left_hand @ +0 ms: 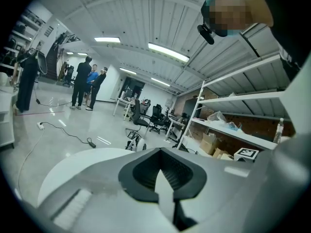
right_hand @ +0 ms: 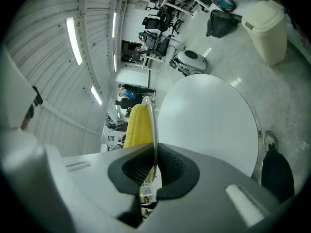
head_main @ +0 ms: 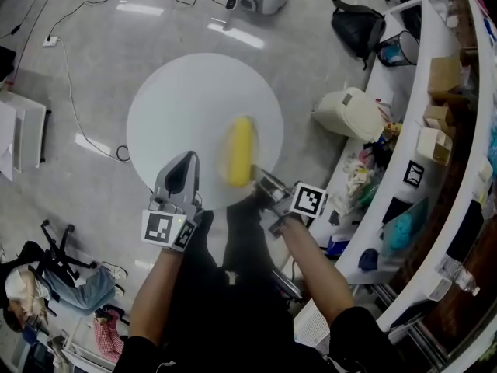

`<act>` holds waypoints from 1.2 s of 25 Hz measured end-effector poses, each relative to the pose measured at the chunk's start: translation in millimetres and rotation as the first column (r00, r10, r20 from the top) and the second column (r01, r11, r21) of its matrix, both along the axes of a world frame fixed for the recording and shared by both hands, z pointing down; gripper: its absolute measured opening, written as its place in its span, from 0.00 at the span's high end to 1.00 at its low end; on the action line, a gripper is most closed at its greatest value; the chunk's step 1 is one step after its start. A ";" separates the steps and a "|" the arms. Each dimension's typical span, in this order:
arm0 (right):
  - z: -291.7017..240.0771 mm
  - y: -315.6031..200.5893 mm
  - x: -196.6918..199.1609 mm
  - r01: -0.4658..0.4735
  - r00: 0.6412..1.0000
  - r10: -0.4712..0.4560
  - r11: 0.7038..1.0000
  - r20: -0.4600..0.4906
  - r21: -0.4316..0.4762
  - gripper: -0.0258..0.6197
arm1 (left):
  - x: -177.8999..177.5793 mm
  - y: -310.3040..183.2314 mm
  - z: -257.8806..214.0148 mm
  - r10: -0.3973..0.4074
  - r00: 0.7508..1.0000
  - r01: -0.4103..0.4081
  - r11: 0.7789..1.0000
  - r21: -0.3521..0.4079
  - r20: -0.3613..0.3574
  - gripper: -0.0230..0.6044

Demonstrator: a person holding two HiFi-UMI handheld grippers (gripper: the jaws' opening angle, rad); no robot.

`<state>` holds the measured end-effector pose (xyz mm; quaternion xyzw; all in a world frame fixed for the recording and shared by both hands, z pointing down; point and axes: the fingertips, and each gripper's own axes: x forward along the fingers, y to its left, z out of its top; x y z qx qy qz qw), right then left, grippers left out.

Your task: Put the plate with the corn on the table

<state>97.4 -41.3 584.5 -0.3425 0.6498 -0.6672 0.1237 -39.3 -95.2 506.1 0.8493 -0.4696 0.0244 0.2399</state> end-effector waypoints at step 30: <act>97.4 -17.9 -6.6 0.036 0.999 -0.036 0.997 0.004 -0.071 0.92 | -0.4 -7.0 83.2 -0.045 0.999 0.045 0.996 -0.072 0.011 0.96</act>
